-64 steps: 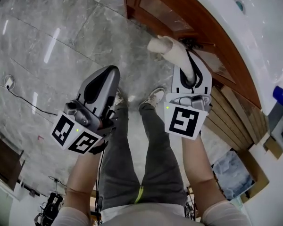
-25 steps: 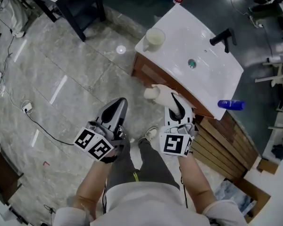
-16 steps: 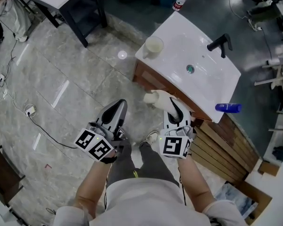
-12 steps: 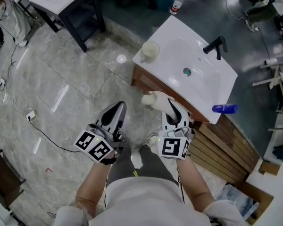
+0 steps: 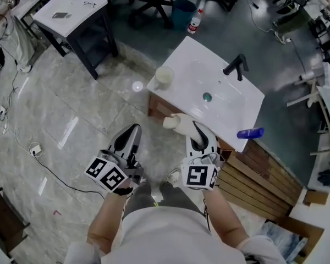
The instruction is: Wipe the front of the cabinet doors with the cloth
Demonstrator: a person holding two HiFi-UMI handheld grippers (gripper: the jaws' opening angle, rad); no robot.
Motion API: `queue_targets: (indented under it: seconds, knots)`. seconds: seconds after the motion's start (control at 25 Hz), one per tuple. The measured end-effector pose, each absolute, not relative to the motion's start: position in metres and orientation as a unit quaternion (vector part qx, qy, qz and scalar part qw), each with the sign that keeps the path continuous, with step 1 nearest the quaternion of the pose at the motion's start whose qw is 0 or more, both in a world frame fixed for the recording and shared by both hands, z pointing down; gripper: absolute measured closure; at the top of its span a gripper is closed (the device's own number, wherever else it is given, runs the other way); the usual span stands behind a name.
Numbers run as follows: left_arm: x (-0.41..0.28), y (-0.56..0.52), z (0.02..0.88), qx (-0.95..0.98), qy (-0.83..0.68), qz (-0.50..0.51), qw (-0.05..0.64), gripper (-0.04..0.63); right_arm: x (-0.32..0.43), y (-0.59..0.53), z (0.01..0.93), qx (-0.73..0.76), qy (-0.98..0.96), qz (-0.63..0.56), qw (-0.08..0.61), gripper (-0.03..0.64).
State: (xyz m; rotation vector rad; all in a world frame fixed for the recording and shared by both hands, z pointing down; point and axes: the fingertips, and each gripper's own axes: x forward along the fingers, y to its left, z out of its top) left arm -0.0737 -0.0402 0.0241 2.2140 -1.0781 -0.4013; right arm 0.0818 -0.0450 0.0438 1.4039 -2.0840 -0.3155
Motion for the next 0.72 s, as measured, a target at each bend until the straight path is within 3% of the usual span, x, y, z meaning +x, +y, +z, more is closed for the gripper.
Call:
queue_targets:
  seconds: [0.72]
  knots:
    - [-0.084,-0.034,-0.008,0.838,-0.427,-0.165,0.296,0.580,0.081,-0.045,0.014,0.530,-0.792,-0.123,0.277,0.546]
